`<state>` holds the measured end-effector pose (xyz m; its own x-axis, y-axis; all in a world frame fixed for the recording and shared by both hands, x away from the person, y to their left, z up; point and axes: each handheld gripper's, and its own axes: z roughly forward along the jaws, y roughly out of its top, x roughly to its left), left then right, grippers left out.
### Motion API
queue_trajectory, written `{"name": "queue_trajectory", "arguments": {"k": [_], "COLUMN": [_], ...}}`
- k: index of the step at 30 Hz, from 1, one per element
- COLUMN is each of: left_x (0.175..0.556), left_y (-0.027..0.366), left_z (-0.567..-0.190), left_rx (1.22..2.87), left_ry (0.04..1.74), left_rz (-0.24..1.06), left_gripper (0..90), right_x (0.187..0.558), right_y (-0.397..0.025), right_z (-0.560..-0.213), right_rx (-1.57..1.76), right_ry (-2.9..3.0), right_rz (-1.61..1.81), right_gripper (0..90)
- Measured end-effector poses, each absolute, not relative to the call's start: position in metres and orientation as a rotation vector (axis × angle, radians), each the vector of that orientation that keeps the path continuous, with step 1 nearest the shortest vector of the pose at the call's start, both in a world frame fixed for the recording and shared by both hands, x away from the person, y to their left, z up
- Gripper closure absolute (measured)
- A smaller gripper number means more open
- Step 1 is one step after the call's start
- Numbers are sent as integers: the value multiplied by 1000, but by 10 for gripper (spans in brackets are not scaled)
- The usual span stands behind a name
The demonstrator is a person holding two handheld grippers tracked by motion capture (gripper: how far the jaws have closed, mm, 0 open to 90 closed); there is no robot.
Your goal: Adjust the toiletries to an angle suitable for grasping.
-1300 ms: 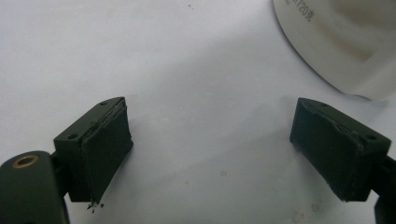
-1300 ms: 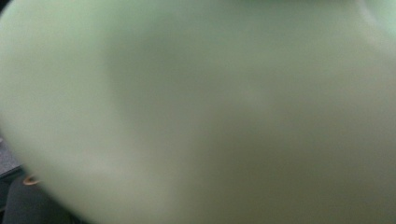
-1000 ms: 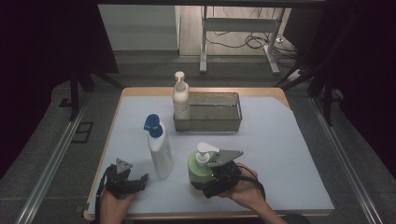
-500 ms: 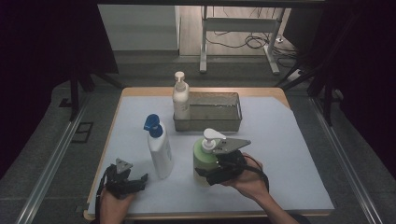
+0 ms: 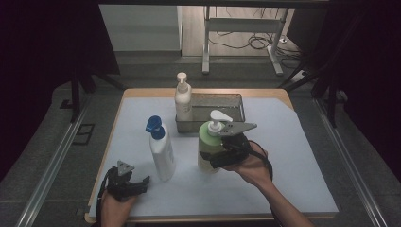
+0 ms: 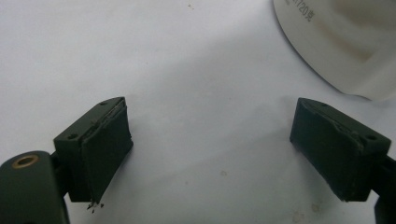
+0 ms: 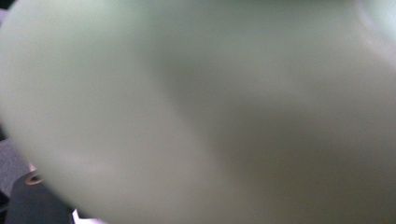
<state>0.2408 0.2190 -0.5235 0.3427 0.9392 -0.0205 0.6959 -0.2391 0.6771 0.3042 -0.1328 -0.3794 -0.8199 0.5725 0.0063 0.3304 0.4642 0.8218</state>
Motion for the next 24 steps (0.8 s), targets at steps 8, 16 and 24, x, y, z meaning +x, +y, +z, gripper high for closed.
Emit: {"name": "queue_trajectory", "arguments": {"k": [8,16,24], "left_x": [241,241,241], "left_y": [219,219,219], "left_z": [-524,-524,-524], "left_rx": [2016,2016,2016], "left_ry": [1423,1423,1423], "left_rz": [533,532,533], "left_gripper": [121,121,121], "right_x": [321,340,358], "right_y": [-136,-139,-137], "right_z": [-365,-351,-345], "right_rx": [813,855,877], "right_ry": [2398,2359,2331], "right_rz": [1275,1261,1242], "right_gripper": [121,121,122]}}
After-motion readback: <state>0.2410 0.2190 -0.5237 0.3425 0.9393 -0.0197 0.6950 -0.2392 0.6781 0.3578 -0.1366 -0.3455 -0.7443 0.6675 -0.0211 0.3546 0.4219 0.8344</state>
